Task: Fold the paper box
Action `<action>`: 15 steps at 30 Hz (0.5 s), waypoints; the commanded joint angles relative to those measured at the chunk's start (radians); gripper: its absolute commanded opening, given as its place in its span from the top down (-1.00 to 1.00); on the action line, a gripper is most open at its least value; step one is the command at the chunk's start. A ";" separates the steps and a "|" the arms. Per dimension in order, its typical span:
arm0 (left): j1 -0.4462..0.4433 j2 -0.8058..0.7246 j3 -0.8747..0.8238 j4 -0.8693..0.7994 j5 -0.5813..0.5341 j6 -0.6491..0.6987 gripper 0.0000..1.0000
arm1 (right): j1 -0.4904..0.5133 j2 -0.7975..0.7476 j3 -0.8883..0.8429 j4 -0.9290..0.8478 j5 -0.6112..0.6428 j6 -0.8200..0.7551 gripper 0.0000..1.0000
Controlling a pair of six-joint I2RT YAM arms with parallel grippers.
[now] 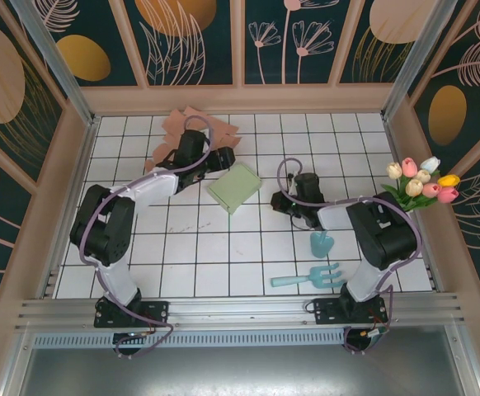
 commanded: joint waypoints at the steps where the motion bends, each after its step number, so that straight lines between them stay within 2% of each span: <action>1: 0.014 0.069 -0.054 0.017 0.066 0.041 -0.41 | 0.077 -0.007 -0.040 0.094 0.025 0.057 1.00; 6: 0.014 0.088 -0.118 0.118 0.122 -0.006 -0.39 | 0.179 0.055 -0.053 0.215 0.046 0.151 1.00; 15: 0.003 0.050 -0.293 0.270 0.148 -0.116 -0.32 | 0.263 0.166 0.005 0.350 0.047 0.263 1.00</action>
